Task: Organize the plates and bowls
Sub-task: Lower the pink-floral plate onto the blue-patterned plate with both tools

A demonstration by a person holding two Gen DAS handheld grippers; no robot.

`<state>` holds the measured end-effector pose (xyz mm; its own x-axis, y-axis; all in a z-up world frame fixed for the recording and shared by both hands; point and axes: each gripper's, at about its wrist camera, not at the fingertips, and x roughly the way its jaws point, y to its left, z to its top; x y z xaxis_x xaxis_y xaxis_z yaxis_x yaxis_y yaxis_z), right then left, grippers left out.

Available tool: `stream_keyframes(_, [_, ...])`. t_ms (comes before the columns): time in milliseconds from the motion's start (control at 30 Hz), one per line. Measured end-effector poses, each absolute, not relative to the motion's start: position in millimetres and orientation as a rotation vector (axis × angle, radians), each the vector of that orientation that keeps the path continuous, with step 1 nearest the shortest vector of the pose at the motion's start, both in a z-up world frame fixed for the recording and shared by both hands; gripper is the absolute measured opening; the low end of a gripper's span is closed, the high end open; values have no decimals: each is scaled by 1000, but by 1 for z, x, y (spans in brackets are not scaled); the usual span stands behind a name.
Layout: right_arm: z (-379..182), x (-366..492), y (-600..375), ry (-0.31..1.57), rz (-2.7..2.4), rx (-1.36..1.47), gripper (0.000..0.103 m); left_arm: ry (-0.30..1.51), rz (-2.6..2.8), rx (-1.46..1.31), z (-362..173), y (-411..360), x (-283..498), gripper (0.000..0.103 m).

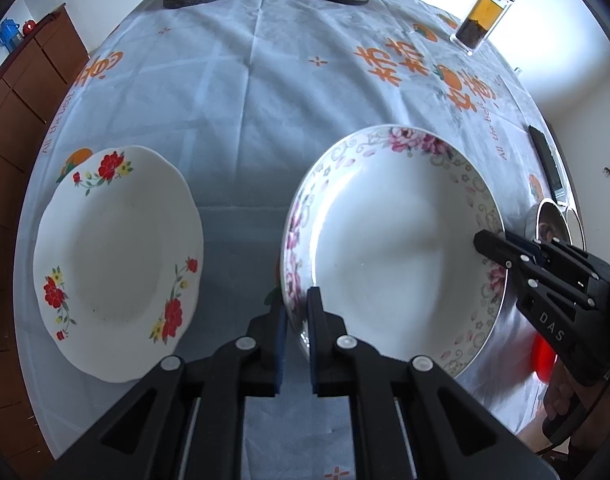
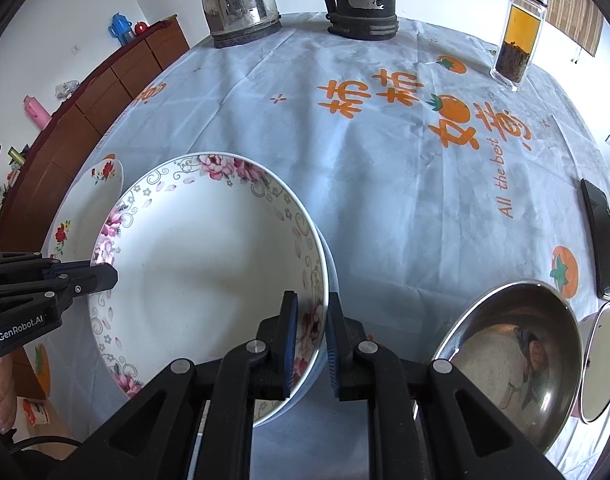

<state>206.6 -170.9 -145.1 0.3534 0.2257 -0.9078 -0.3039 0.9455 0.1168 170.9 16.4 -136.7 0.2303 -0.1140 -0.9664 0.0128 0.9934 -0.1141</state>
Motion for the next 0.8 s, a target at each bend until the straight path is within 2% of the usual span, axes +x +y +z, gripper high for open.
stream_keyframes(567, [-147, 206, -170, 1152, 318, -149, 14, 1337, -95, -68, -142, 12, 169, 6])
stream_keyframes(667, [-143, 206, -166, 1143, 343, -143, 7, 1336, -97, -69, -143, 12, 168, 5])
stream_keyframes(800, [-138, 201, -150, 1117, 369, -189, 7, 1330, -96, -66, -142, 11, 167, 5])
